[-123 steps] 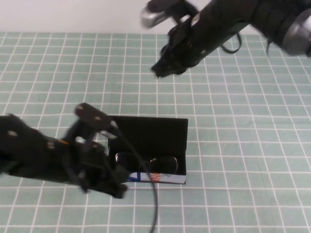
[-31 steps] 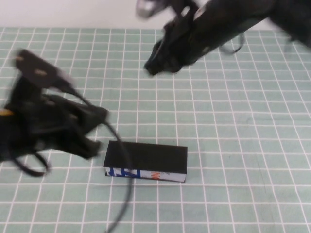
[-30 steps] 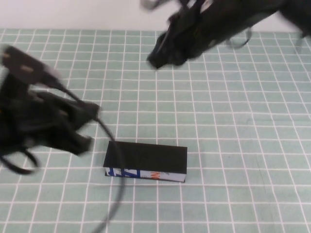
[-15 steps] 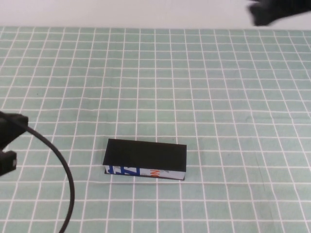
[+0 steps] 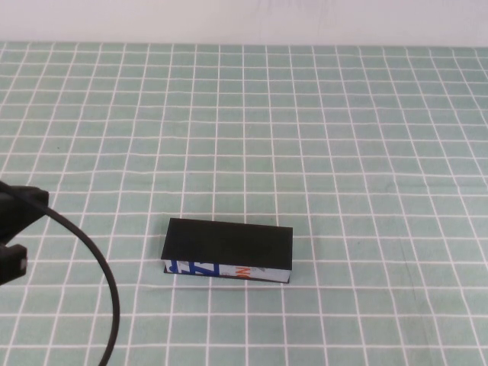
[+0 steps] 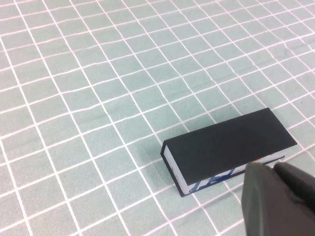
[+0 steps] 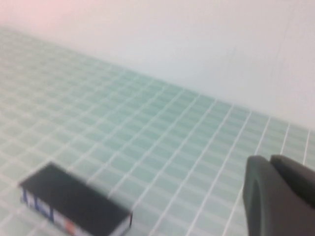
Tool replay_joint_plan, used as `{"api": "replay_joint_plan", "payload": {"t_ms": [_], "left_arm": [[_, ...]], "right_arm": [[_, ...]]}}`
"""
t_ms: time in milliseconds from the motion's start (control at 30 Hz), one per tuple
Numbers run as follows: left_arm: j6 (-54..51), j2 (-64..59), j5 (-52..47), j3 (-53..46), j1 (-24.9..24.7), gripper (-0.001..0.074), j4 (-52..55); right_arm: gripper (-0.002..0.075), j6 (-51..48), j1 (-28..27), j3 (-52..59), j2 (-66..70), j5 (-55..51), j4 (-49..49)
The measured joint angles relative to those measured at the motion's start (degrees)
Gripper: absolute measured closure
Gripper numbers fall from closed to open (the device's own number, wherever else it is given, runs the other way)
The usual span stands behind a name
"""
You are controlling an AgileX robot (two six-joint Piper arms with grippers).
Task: Return glasses to glasses case
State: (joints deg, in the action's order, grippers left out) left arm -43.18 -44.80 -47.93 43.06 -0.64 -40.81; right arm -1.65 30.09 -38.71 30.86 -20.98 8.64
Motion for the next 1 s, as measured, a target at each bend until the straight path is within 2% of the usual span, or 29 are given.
{"api": "replay_joint_plan", "payload": {"t_ms": [167, 300, 1000], "left_arm": [[0.00, 0.00, 0.19, 0.00, 0.00, 0.0737, 0.00], [0.00, 0.00, 0.19, 0.00, 0.00, 0.0737, 0.00], [2.89, 0.00, -0.60, 0.00, 0.00, 0.0737, 0.00]], "right_arm": [[0.0737, 0.51, 0.00, 12.55, -8.85, 2.85, 0.13], [0.0737, 0.51, 0.00, 17.43, -12.96, 4.33, 0.02], [0.0737, 0.51, 0.00, 18.49, -13.98, 5.03, 0.02]]}}
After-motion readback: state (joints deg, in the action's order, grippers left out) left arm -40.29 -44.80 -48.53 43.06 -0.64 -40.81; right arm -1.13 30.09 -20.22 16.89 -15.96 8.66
